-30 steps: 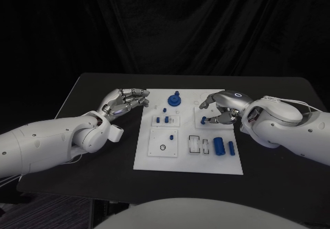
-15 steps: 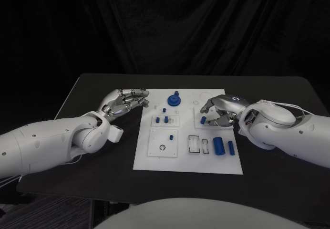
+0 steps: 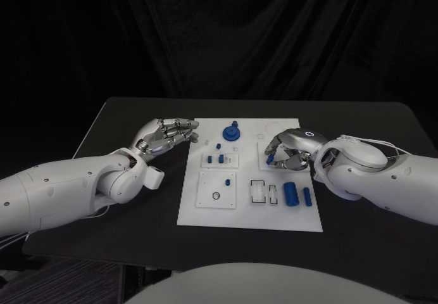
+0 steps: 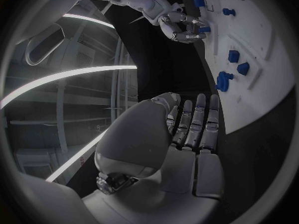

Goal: Assemble the parts on the task board

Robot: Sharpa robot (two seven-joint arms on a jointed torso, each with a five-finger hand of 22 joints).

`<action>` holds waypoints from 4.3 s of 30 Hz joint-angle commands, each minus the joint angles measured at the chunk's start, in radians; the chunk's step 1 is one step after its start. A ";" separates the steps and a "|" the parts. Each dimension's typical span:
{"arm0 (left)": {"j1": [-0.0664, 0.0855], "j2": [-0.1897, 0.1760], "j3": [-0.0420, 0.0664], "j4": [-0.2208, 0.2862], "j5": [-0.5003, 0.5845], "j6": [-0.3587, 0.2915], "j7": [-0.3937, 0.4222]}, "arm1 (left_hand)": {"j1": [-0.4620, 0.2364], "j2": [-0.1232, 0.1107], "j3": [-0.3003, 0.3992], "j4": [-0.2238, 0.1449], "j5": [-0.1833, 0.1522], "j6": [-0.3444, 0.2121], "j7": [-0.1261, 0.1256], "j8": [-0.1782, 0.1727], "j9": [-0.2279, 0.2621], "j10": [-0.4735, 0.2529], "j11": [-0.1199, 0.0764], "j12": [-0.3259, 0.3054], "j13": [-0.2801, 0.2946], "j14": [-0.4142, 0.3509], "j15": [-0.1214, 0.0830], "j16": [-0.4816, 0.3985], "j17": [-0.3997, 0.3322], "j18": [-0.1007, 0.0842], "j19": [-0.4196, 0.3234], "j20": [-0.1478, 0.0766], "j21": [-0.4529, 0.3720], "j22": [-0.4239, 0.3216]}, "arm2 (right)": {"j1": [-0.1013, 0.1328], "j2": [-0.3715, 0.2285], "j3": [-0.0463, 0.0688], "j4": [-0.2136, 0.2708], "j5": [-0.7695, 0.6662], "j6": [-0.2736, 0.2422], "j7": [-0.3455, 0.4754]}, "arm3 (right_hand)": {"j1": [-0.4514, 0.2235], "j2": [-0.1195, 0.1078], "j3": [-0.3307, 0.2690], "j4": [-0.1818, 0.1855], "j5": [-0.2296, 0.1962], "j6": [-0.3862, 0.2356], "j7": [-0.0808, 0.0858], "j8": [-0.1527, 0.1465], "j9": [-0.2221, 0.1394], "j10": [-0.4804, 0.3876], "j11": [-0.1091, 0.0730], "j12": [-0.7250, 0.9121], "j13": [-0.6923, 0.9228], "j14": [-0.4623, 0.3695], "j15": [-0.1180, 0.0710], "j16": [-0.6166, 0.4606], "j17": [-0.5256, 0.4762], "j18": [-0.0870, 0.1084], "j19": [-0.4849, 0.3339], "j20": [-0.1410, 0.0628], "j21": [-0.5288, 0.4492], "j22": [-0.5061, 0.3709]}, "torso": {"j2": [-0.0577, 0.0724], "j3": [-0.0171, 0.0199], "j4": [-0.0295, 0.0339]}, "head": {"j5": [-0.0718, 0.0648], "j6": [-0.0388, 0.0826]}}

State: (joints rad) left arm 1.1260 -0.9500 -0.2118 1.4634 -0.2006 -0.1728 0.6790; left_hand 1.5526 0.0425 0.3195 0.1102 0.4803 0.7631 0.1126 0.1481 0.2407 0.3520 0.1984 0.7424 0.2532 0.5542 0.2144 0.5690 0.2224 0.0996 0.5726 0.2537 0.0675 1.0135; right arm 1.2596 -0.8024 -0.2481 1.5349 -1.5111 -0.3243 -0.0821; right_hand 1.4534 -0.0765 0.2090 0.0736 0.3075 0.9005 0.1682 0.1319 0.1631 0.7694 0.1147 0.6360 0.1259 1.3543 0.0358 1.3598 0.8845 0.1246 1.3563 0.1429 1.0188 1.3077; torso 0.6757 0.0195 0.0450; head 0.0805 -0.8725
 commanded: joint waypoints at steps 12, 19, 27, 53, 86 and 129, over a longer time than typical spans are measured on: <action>-0.003 0.003 0.001 0.000 0.003 0.014 0.090 | -0.006 0.008 0.011 -0.002 0.008 0.001 0.007 0.006 -0.002 0.005 0.002 -0.007 -0.003 0.000 0.003 0.003 -0.004 0.008 -0.010 -0.001 0.004 0.002 | -0.006 0.007 0.001 -0.003 -0.001 -0.025 0.020 | 0.027 -0.005 0.080 -0.011 0.028 0.086 -0.018 0.034 0.028 0.111 -0.024 -0.028 -0.018 0.014 -0.023 -0.001 0.014 -0.017 0.015 -0.025 0.023 0.121 | 0.001 -0.0012 0.0006 | 0.001 0.000; -0.005 0.005 0.001 -0.002 0.003 0.015 0.089 | -0.007 0.008 0.013 -0.002 0.008 0.001 0.007 0.006 -0.002 0.005 0.002 -0.007 -0.004 -0.001 0.003 0.002 -0.005 0.008 -0.011 -0.001 0.004 0.002 | -0.006 0.008 0.001 -0.002 -0.001 -0.063 0.022 | 0.058 0.006 0.136 -0.042 -0.018 0.117 -0.026 0.051 0.054 0.153 -0.034 -0.043 -0.024 0.019 -0.033 -0.004 0.017 -0.018 0.019 -0.036 0.032 0.124 | 0.000 0.0002 -0.0002 | 0.003 0.000; -0.009 0.003 0.001 -0.002 0.003 0.017 0.085 | -0.007 0.008 0.013 -0.002 0.008 0.001 0.007 0.006 -0.002 0.005 0.002 -0.007 -0.004 -0.001 0.003 0.002 -0.005 0.008 -0.011 -0.001 0.004 0.002 | 0.000 -0.007 0.001 0.019 0.002 -0.111 0.025 | 0.056 0.007 0.159 -0.051 -0.017 0.127 -0.027 0.058 0.070 0.170 -0.037 -0.051 -0.025 0.011 -0.036 -0.016 -0.005 -0.015 0.011 -0.039 0.017 0.119 | 0.000 0.0009 -0.0007 | 0.012 0.000; -0.020 0.009 0.001 -0.008 0.003 0.020 0.080 | -0.009 0.010 0.017 -0.003 0.010 0.001 0.008 0.007 -0.002 0.006 0.003 -0.008 -0.006 -0.003 0.003 0.002 -0.007 0.008 -0.012 -0.002 0.004 0.003 | 0.051 0.014 0.001 0.217 0.047 -0.021 0.073 | 0.018 -0.011 0.164 -0.047 -0.035 0.138 -0.036 0.068 0.103 0.192 -0.043 -0.073 -0.028 0.030 -0.041 -0.007 0.030 -0.021 0.024 -0.042 0.044 0.126 | 0.000 -0.0013 0.0011 | 0.022 0.000; -0.028 0.012 0.001 -0.013 0.003 0.025 0.083 | -0.012 0.012 0.021 -0.002 0.012 0.000 0.009 0.007 -0.002 0.006 0.004 -0.008 -0.009 -0.005 0.003 0.001 -0.009 0.007 -0.013 -0.002 0.004 0.004 | -0.068 0.217 0.001 0.075 -0.041 0.032 0.115 | 0.031 -0.009 0.173 -0.063 -0.039 0.140 -0.037 0.070 0.115 0.204 -0.046 -0.079 -0.028 0.035 -0.044 -0.004 0.038 -0.022 0.028 -0.046 0.051 0.128 | 0.001 -0.0012 -0.0003 | 0.022 0.000; -0.032 0.020 0.001 -0.023 0.003 0.030 0.078 | -0.015 0.014 0.027 -0.003 0.015 -0.002 0.009 0.007 -0.003 0.007 0.004 -0.009 -0.012 -0.007 0.003 0.002 -0.011 0.006 -0.016 -0.002 0.005 0.006 | -0.087 0.249 0.001 0.037 -0.097 0.116 0.087 | -0.037 -0.058 0.095 -0.039 -0.089 -0.162 -0.046 -0.063 0.050 -0.050 0.028 -0.185 -0.047 -0.036 0.022 -0.044 -0.056 0.005 -0.055 0.004 -0.121 0.081 | 0.000 0.0004 0.0001 | 0.013 0.000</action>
State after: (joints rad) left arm 1.0963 -0.9320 -0.2117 1.4395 -0.2003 -0.1558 0.6791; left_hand 1.5444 0.0507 0.3386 0.1075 0.4923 0.7593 0.1163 0.1519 0.2389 0.3546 0.2009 0.7385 0.2425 0.5542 0.2144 0.5690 0.2118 0.0997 0.5654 0.2537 0.0675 1.0184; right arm 1.1749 -0.5524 -0.2478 1.5714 -1.5992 -0.2297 0.0277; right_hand 1.4224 -0.1330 0.3149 0.0337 0.2227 0.7751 0.1302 0.0714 0.2229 0.7491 0.1365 0.4578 0.0806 1.3256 0.0521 1.3200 0.8370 0.1093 1.3098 0.1441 0.9126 1.3081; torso 0.6757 0.0194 0.0445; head 0.0940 -0.8725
